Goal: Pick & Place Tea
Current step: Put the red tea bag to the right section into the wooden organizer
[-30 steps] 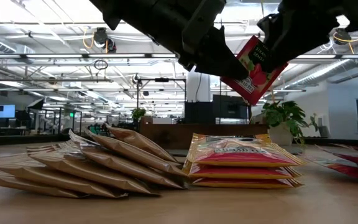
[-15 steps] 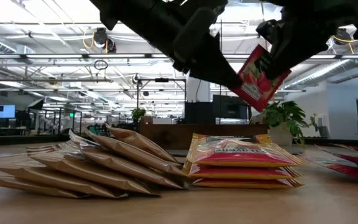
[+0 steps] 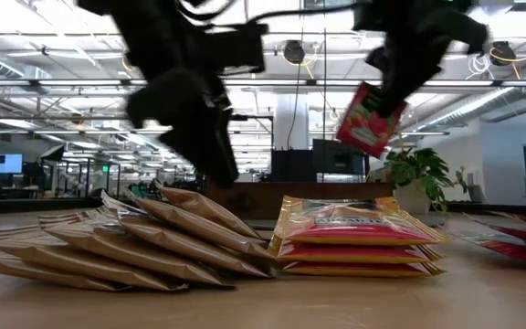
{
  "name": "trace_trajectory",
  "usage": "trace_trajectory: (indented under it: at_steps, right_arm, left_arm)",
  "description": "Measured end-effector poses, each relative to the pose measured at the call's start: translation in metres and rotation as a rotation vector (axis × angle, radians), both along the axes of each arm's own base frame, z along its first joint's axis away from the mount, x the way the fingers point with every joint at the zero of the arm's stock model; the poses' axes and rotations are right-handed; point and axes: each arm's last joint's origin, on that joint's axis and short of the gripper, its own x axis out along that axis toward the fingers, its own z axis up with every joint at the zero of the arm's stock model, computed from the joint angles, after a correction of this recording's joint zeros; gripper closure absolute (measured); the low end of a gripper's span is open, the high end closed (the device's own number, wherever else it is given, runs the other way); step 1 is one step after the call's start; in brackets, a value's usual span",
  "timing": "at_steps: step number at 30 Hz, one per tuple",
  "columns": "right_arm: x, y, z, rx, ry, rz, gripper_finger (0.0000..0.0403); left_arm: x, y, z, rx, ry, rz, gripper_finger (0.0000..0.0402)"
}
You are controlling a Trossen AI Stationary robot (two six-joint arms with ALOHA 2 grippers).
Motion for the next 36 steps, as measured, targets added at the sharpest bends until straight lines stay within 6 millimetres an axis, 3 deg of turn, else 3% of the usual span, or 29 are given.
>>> trace_trajectory:
  at_steps: [6,10,15,25,36]
  right_arm:
    - [0.034,-0.030,0.027,0.025,0.166,-0.014,0.0403]
    - [0.055,-0.045,0.014,0.070,0.321,-0.005,0.0403]
    - [0.070,-0.050,-0.010,0.086,0.403,0.004,0.0403]
    - [0.072,-0.069,-0.013,0.009,0.412,-0.045,0.0403]
    - [0.068,-0.082,-0.012,0.080,0.432,-0.061,0.0403]
  left_arm:
    - [-0.015,-0.027,-0.006,0.074,0.005,-0.092,0.0231]
    - [-0.019,-0.038,-0.005,0.080,-0.005,-0.119,0.0251]
    - [-0.022,-0.044,-0.005,0.086,-0.004,-0.133,0.0271]
    - [-0.022,-0.046,-0.005,0.068,-0.016,-0.111,0.0286]
    - [-0.022,-0.046,-0.004,0.048,-0.026,-0.083,0.0286]
